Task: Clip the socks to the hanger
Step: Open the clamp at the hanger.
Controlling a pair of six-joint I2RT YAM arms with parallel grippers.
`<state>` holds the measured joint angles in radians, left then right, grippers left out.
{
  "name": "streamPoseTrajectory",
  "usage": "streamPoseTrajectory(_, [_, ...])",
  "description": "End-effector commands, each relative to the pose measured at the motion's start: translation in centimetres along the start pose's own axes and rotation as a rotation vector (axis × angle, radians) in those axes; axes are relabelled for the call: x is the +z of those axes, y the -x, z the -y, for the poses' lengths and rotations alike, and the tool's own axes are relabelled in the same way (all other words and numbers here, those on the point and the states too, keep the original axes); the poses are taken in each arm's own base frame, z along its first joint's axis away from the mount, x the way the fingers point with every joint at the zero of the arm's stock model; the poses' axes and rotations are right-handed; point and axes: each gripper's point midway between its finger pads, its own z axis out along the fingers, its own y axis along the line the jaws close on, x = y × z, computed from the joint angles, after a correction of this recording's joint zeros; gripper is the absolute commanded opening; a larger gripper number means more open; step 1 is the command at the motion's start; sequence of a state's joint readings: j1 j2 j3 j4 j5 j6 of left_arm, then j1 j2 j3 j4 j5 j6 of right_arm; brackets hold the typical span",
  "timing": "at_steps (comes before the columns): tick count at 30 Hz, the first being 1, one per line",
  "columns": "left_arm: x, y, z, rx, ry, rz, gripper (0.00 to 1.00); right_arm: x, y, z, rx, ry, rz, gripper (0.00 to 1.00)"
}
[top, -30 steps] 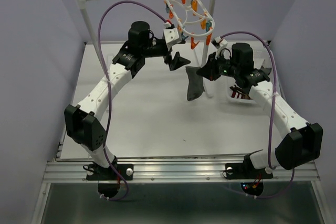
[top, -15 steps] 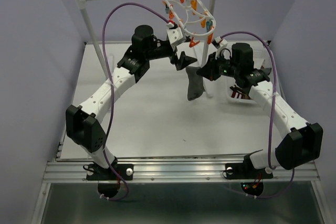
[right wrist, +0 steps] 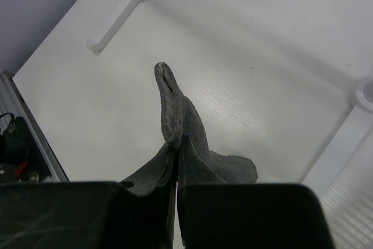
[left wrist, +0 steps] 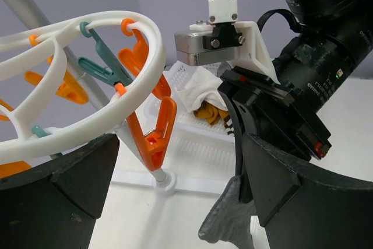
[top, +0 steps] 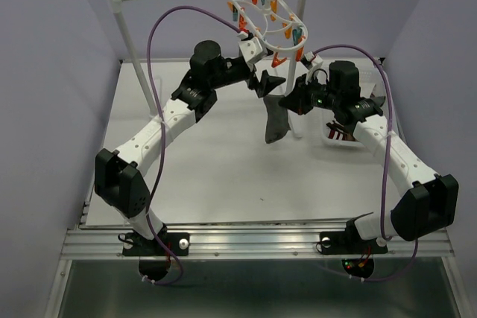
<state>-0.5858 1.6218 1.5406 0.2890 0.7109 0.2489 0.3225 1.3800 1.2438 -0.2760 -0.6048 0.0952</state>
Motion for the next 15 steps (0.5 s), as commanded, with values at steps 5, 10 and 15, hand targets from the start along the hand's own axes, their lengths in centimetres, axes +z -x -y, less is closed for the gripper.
streamPoseTrajectory(5, [0.0,5.3,-1.2,0.013,0.127,0.160,0.99,-0.5,1.8,-1.4,-0.050,0.038,0.070,0.02])
streamPoseTrajectory(10, [0.5,5.4,-1.1,0.021,0.157,0.168,0.99,-0.4,1.8,-1.4,-0.049,0.045,0.070,0.02])
streamPoseTrajectory(15, [0.9,5.3,-0.9,0.034,0.177,0.170,0.98,-0.3,1.8,-1.4,-0.051,0.051,0.071,0.02])
